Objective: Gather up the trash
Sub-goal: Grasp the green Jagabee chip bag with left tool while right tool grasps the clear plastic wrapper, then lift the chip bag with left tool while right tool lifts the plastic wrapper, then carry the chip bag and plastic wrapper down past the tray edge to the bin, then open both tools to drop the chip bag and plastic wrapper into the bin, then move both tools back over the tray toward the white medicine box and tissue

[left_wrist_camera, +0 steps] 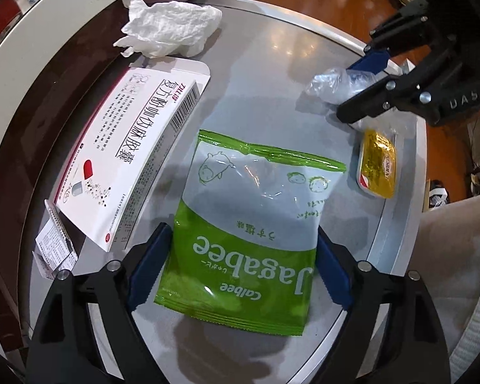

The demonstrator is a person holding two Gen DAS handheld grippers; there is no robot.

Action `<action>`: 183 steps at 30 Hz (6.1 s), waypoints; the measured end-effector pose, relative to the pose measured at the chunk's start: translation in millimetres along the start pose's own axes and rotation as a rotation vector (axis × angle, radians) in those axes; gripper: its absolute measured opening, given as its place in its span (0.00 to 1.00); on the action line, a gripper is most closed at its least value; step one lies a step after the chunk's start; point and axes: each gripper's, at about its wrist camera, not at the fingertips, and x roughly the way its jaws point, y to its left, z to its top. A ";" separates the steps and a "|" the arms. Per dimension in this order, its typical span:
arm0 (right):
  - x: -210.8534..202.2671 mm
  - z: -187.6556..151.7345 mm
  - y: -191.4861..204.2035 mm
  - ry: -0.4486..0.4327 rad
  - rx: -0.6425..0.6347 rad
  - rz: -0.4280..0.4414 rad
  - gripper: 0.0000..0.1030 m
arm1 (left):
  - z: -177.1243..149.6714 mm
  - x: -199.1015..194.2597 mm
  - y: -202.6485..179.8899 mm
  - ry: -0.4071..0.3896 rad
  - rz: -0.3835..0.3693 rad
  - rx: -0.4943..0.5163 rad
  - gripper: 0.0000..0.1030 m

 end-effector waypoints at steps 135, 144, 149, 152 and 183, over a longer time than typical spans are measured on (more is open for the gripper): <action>46.1 -107.6 72.1 0.074 -0.111 0.072 0.57 | -144.0 2.7 -101.7 0.066 -0.105 -0.687 0.81; 35.4 -111.7 66.7 0.087 -0.115 0.078 0.58 | -151.2 4.3 -89.3 0.084 -0.161 -0.774 0.82; 22.6 -114.0 69.9 0.078 -0.130 0.084 0.58 | -151.8 5.3 -86.5 0.095 -0.176 -0.789 0.82; 13.9 -113.4 74.2 0.065 -0.146 0.087 0.58 | -148.9 3.1 -87.6 0.095 -0.152 -0.772 0.82; -98.0 -100.7 64.6 -0.141 -0.224 0.208 0.69 | -161.4 -126.0 -77.2 -0.181 -0.007 -0.801 0.92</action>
